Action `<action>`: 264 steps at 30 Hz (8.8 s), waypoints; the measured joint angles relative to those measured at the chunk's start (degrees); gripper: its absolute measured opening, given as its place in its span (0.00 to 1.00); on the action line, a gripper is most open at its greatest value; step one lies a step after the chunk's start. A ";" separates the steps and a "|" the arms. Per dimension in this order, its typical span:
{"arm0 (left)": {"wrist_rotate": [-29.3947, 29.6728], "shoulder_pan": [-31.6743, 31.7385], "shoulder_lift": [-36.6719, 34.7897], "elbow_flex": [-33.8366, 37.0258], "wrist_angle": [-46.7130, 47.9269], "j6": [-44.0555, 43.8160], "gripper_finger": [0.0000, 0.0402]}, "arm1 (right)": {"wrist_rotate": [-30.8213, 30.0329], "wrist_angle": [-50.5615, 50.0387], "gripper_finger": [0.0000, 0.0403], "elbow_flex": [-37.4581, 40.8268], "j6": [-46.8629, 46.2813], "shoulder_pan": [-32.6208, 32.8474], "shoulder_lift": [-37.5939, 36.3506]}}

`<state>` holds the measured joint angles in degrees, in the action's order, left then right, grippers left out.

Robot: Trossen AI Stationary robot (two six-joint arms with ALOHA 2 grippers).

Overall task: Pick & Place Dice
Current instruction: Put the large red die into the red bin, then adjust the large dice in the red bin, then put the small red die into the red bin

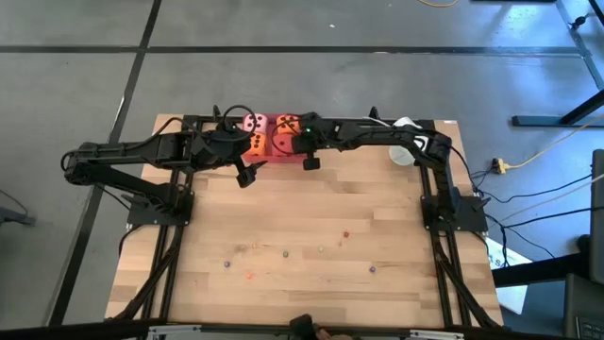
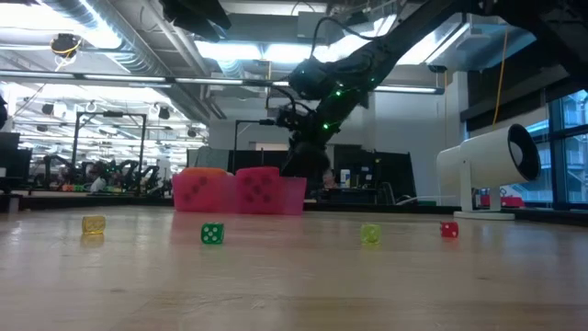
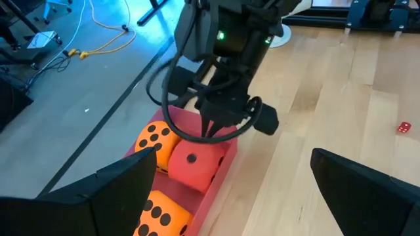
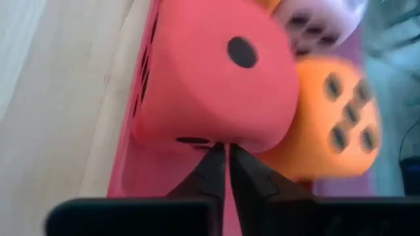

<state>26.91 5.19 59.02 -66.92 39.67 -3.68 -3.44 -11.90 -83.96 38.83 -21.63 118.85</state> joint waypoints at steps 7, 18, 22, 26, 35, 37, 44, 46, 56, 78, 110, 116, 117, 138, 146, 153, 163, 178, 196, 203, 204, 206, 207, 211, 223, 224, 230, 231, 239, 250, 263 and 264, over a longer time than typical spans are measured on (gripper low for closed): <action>-0.12 0.00 0.00 0.00 0.01 -0.02 1.00 | 1.09 4.19 0.01 -0.02 0.17 0.00 -0.07; -0.54 0.00 0.00 0.00 -0.01 -0.20 1.00 | -1.95 -3.20 0.01 0.00 -7.07 0.83 -1.99; -1.47 -0.01 0.70 0.00 -0.79 -1.36 1.00 | -2.61 -7.36 0.01 0.00 -8.38 1.48 -5.82; -1.37 0.10 2.79 0.00 -1.54 -2.92 1.00 | -2.63 -13.47 0.01 -0.04 -8.81 1.68 -12.05; -3.37 0.11 8.81 0.02 -3.11 -3.28 1.00 | 2.08 -25.47 0.01 8.48 -17.53 0.30 -27.14; -2.33 0.15 10.65 0.02 -3.75 -3.28 1.00 | 2.65 -22.10 0.01 15.23 -19.35 0.30 -31.05; 6.67 0.63 18.79 0.02 -7.08 -4.25 0.99 | 2.41 -5.77 0.01 35.07 -23.84 1.86 -42.55; 4.03 1.19 21.08 0.02 -10.10 -3.30 0.97 | 2.41 -1.54 0.01 37.97 -25.77 2.24 -44.69; -6.27 6.41 28.17 0.04 -18.24 -0.59 0.60 | 2.82 2.11 0.04 44.14 -35.28 2.37 -46.81; -29.85 28.45 43.72 -1.30 -47.00 10.96 0.00 | 2.51 6.55 0.04 42.93 -38.45 2.62 -46.73; -6.82 29.67 53.44 -21.20 -2.25 16.20 0.00 | 2.38 6.53 0.04 42.88 -38.41 2.62 -46.71; -14.05 27.82 50.19 -21.18 -2.95 15.47 0.00 | 2.38 6.51 0.04 42.86 -38.40 2.62 -46.71; -16.90 27.65 49.57 -21.20 -2.41 15.45 0.00 | 2.38 6.53 0.04 42.86 -38.39 2.62 -46.71; -11.81 26.08 49.31 -21.22 17.16 8.81 0.00 | 2.38 6.31 0.04 42.86 -38.44 2.62 -46.69; -12.63 22.72 46.49 -21.16 16.02 8.79 0.00 | 2.81 5.13 0.04 42.86 -40.13 2.60 -46.69; -20.71 19.49 36.61 -19.41 13.15 8.58 0.01 | 3.61 3.91 0.04 42.86 -41.37 2.84 -46.69; -18.73 8.82 14.11 11.04 -17.56 -0.07 0.01 | 14.75 4.62 0.04 42.86 -41.43 6.25 -46.69; -14.57 -0.71 5.09 33.53 -40.00 -2.71 0.01 | 19.33 10.60 0.08 42.82 -36.65 7.82 -46.29; -12.83 -0.72 5.09 33.55 -40.32 -4.72 0.00 | 17.53 7.19 0.48 42.82 -33.40 25.18 -42.07; -12.85 -0.55 5.09 33.55 -41.03 -4.70 0.00 | 11.42 -1.32 0.47 42.86 -44.33 33.62 -41.81; -12.84 -0.52 5.11 33.55 -41.44 -4.73 0.00 | 8.91 -2.81 0.48 42.88 -45.51 34.37 -41.81; -12.86 -0.52 5.11 33.55 -41.78 -4.73 0.00 | 4.80 -4.66 0.49 42.88 -47.50 35.64 -41.76; -12.84 -0.52 5.11 33.55 -41.74 -4.76 0.00 | 3.50 -4.87 0.49 42.88 -48.05 36.11 -41.45; -12.88 -0.52 5.11 33.55 -42.58 -7.54 0.01 | 2.51 -4.62 0.54 42.88 -48.48 36.98 -39.13; -13.25 -0.34 5.11 33.55 -48.15 -8.01 0.02 | 3.31 -3.30 0.64 42.91 -51.22 37.11 -29.94; -13.35 -0.16 5.11 33.55 -48.91 -7.71 0.02 | 4.03 -2.62 0.64 42.91 -51.56 37.11 -29.49; -13.50 1.40 5.11 33.53 -48.78 -7.67 0.02 | 2.36 -0.96 0.61 42.91 -51.91 37.33 -28.98; -13.50 1.57 5.11 33.53 -48.61 -7.67 0.02 | 1.67 -0.95 0.60 42.91 -51.91 37.40 -28.98; -13.54 1.77 5.11 33.53 -48.45 -7.63 0.01 | 1.31 -0.92 0.54 42.88 -54.82 38.64 -26.78; -13.65 1.77 5.11 33.53 -48.45 -7.58 0.00 | -0.89 -0.72 0.50 42.73 -54.93 39.04 -25.31; -14.00 1.78 5.11 33.53 -48.45 -7.48 0.01 | -2.53 -0.46 0.20 42.80 -58.14 38.91 -25.20; -14.00 1.79 5.11 33.53 -48.45 -7.48 0.01 | -2.51 -0.39 0.18 42.80 -58.44 38.91 -25.20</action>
<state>12.91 6.98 64.14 -33.39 -8.78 -11.16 -5.96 -12.28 -41.16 -19.61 17.28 93.65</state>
